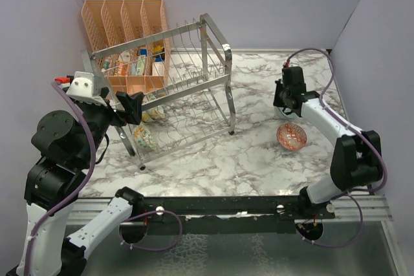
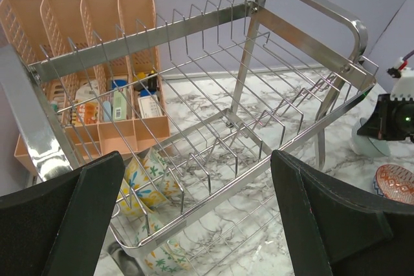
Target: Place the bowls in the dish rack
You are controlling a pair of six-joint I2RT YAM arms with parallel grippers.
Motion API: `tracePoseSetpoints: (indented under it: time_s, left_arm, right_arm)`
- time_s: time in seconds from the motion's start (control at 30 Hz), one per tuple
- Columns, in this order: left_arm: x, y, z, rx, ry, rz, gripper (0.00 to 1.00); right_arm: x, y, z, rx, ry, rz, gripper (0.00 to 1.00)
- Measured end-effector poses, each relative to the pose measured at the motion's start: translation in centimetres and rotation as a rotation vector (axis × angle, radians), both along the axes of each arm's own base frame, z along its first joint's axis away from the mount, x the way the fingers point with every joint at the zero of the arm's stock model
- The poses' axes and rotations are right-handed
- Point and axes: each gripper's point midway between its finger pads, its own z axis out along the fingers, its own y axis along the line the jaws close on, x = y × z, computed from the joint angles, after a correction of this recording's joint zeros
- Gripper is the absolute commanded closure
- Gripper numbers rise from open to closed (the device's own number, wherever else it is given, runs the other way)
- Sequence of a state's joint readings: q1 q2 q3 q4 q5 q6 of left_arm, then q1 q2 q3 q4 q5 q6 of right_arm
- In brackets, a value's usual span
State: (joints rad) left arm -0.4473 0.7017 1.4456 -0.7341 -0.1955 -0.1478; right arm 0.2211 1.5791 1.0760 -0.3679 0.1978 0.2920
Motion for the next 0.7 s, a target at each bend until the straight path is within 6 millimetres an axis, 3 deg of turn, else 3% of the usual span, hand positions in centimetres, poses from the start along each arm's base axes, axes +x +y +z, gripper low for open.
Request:
tracePoseSetpoints:
  time_s: [0.2, 0.4, 0.7]
  left_arm:
    - [-0.1, 0.0, 0.1, -0.01, -0.001, 0.0, 0.01]
    - [-0.3, 0.1, 0.7, -0.026, -0.011, 0.0, 0.01]
    - [-1.4, 0.6, 2.7, -0.049, -0.051, 0.0, 0.01]
  right_arm:
    - [-0.5, 1.4, 5.9, 0.097, -0.14, 0.052, 0.99]
    - [-1.6, 2.8, 8.0, 0.171, -0.179, 0.114, 0.99]
    - [-7.4, 5.0, 12.2, 0.317, -0.212, 0.256, 0.99]
